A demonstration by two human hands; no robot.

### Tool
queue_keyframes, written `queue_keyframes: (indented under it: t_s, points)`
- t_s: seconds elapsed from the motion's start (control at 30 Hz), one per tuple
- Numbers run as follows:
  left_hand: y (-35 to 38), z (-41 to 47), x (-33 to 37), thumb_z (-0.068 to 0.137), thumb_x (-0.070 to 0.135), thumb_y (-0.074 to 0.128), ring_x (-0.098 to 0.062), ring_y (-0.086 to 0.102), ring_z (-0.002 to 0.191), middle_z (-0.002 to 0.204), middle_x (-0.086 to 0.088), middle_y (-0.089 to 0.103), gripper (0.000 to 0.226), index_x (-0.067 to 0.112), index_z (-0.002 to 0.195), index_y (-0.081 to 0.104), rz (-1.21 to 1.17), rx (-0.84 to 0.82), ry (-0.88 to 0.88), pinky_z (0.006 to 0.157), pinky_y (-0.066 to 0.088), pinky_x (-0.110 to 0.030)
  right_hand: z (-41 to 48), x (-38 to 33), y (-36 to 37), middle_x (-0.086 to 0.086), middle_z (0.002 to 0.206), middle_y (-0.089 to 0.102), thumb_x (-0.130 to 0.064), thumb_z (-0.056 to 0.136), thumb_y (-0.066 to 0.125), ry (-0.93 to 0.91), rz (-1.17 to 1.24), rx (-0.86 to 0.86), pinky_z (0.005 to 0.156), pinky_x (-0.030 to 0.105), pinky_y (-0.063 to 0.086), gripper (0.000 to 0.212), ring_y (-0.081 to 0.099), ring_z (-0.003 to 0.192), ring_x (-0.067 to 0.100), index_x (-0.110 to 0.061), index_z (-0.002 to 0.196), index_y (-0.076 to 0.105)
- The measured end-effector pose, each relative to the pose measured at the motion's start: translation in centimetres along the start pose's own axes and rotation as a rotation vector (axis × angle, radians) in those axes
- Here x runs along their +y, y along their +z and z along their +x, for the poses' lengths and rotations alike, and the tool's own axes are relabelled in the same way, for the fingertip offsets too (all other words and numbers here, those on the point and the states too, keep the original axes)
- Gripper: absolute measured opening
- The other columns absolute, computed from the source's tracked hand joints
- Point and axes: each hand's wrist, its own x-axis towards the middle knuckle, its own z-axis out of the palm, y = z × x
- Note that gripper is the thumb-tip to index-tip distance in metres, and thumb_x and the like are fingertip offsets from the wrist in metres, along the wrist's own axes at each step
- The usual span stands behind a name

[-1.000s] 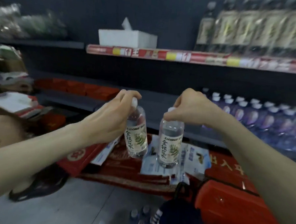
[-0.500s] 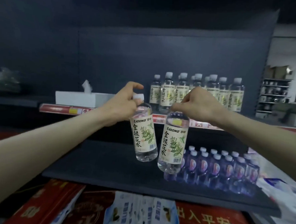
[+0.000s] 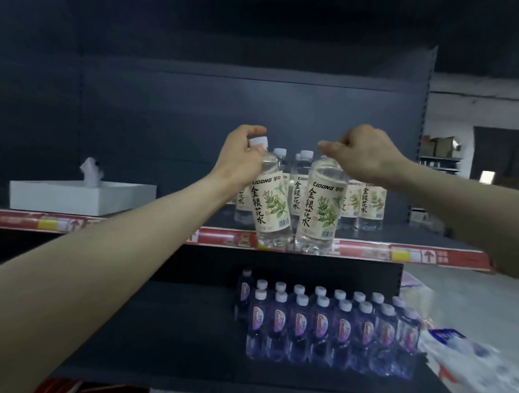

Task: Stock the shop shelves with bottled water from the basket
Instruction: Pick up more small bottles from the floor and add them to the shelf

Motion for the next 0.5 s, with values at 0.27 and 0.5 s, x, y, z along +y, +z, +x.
queue_keyframes:
  t_s: [0.27,0.5]
  points:
    - [10.7,4.2,1.7,0.107,0.007,0.047,-0.019,0.053,0.135,0.146,-0.005,0.055,0.038,0.015,0.143,0.057,0.011,-0.051,0.046,0.119,0.040,-0.037,3.9,9.3,-1.2,0.008,0.069,0.062,-0.061,0.097,0.059,0.121,-0.036,0.026,0.055,0.032,0.043,0.061,0.056,0.059,0.025,-0.006,0.072,0.063]
    - [18.6,5.5,1.4,0.105,0.002,0.045,-0.019,0.048,0.140,0.150,-0.005,0.054,0.042,0.011,0.144,0.056,-0.040,-0.046,0.034,0.120,0.037,-0.035,6.6,16.5,-0.8,0.009,0.070,0.063,-0.064,0.096,0.058,0.227,-0.048,0.082,0.059,0.033,0.046,0.062,0.053,0.056,0.022,-0.007,0.072,0.063]
